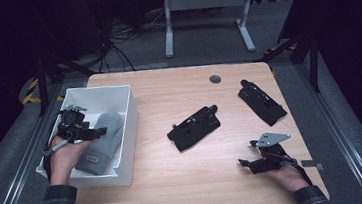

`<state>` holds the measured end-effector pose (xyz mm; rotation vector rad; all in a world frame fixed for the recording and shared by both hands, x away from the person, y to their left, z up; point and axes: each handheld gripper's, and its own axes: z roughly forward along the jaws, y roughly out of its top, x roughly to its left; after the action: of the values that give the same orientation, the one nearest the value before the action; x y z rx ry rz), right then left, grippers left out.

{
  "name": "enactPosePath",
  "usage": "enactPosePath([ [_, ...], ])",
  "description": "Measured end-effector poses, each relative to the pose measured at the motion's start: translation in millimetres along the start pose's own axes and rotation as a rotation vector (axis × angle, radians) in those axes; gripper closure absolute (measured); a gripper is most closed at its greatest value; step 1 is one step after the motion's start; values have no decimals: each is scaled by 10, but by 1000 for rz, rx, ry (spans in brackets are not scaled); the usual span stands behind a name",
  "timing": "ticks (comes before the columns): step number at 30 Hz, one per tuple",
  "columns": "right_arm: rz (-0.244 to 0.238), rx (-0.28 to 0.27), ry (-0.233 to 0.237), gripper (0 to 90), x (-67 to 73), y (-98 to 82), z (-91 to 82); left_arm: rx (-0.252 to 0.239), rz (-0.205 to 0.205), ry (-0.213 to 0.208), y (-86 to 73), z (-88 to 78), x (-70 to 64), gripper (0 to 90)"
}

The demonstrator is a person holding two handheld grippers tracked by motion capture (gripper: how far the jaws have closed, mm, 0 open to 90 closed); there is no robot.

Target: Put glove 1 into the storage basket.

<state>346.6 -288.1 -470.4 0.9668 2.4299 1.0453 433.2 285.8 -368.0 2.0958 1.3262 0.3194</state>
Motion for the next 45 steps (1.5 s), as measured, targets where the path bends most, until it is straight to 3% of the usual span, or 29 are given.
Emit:
enactPosePath([
  [14,1,1,1,158,1,0,-1,-88,120,-91,316,-214,-496,187],
  [25,2,1,1,157,1,0,0,-119,200,-173,490,-203,-986,167],
  [30,2,1,1,157,2,0,0,-138,245,-236,550,-133,-1268,162],
  [39,1,2,2,156,2,0,0,-138,302,-294,603,57,-1667,161],
  [45,3,3,-1,152,3,0,0,-119,332,-297,542,266,-1900,158],
])
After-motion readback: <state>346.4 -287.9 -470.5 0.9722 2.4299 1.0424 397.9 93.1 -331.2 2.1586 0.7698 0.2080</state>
